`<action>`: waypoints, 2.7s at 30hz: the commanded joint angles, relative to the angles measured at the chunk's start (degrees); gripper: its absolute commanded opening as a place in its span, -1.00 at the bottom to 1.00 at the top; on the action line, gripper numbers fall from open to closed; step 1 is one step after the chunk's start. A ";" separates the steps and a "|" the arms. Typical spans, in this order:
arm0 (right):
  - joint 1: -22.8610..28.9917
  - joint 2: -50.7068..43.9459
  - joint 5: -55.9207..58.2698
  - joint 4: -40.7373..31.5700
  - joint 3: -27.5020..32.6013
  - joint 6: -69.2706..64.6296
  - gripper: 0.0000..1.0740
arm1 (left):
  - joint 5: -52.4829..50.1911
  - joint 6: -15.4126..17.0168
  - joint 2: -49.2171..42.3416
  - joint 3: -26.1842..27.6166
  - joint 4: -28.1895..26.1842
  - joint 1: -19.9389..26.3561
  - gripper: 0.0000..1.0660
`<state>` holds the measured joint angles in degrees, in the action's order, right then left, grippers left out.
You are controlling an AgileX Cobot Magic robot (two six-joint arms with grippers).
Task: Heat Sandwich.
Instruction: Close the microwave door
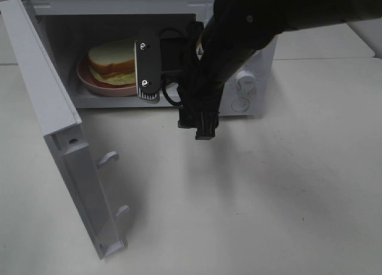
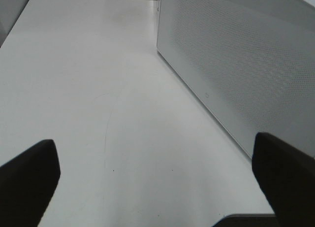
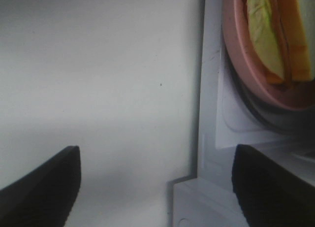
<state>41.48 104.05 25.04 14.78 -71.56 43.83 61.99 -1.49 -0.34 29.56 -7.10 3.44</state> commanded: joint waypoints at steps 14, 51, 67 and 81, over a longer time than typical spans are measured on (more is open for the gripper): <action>0.06 -17.30 3.90 -0.06 16.44 -26.13 0.42 | -0.57 -0.11 -0.86 -0.11 -0.23 -0.46 0.87; 0.06 -59.87 39.82 -2.98 25.04 -53.51 0.42 | -0.57 -0.11 -0.86 -0.11 -0.23 -0.46 0.87; -19.42 -75.75 40.68 -1.78 37.59 -53.74 0.42 | -0.57 -0.11 -0.86 -0.11 -0.23 -0.46 0.87; -29.11 -93.16 40.62 -1.95 40.34 -54.14 0.42 | -0.57 -0.11 -0.86 -0.11 -0.23 -0.46 0.87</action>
<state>12.89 11.40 65.55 12.83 -31.46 -10.49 61.99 -1.49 -0.34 29.56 -7.10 3.44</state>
